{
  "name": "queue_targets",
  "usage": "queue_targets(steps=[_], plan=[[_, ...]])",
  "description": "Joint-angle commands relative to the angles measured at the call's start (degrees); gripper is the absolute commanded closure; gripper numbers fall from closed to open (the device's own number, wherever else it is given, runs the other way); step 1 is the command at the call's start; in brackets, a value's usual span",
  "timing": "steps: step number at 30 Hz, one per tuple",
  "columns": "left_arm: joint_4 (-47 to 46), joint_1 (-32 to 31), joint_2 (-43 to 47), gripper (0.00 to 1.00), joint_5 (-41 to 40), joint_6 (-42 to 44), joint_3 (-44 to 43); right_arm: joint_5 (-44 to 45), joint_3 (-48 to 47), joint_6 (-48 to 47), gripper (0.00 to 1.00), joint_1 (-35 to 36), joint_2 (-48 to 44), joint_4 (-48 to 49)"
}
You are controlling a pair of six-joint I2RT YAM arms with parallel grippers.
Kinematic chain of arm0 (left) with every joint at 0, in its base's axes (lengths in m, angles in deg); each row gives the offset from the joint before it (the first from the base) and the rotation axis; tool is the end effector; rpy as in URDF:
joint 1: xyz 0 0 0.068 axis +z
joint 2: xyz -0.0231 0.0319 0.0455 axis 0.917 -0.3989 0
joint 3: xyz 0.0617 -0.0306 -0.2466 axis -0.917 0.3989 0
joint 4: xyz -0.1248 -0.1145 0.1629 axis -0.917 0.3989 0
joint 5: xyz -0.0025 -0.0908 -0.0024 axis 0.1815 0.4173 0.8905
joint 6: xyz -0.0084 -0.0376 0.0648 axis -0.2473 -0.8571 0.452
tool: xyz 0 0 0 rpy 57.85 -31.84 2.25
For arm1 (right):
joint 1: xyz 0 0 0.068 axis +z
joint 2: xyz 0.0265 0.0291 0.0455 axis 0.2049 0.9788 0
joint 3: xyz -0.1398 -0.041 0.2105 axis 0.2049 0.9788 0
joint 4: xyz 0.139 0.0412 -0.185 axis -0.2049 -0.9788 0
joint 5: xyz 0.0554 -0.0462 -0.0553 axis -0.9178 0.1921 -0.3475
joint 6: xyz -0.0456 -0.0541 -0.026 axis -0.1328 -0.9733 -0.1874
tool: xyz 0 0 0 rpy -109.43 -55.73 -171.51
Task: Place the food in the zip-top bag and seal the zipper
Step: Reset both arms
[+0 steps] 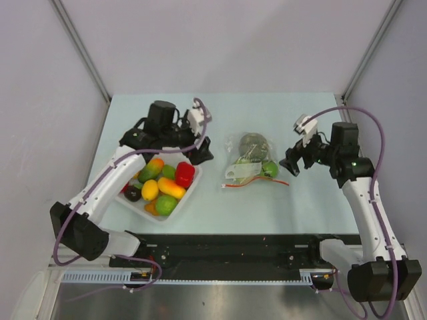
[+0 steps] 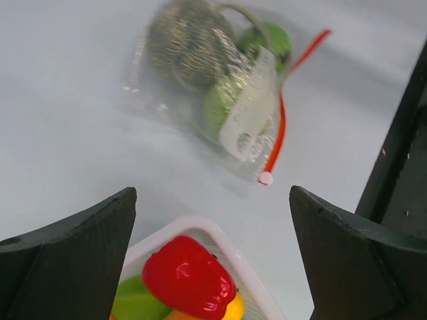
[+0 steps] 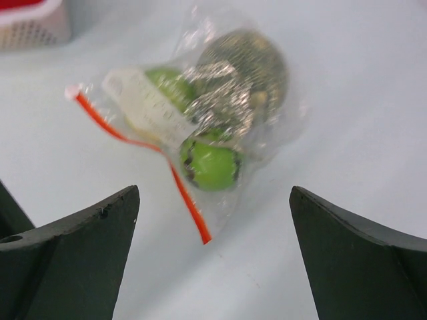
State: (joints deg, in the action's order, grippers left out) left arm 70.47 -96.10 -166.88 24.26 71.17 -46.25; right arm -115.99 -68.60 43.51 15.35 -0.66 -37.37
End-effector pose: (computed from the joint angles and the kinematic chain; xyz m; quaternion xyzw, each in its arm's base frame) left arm 0.2338 -0.1704 0.3252 0.4744 0.7350 -0.2710 0.4017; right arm 0.2029 0.0514 0.3001 -0.4107 0.7578 0.1670 0.4787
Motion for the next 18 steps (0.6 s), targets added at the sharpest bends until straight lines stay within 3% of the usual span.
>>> queue_targets(steps=[1, 5, 10, 18], plan=[[0.9, 9.3, 2.0, 0.0, 4.6, -12.7, -9.0, 0.1, -9.4, 12.8, 0.0, -4.7, 2.2, 0.4], [3.6, 18.5, 0.5, 0.0, 9.6, -16.6, -13.3, 0.5, -16.1, 20.3, 0.0, -10.5, 9.7, 0.0], [4.1, 28.1, 1.3, 0.0, 7.5, -18.5, -12.0, 0.6, -19.1, 25.5, 0.0, -16.8, 16.0, -0.3], [4.1, 34.6, 1.1, 0.0, 3.5, -18.2, -7.7, 2.2, -18.4, 26.2, 0.0, -18.7, 20.4, 1.2]])
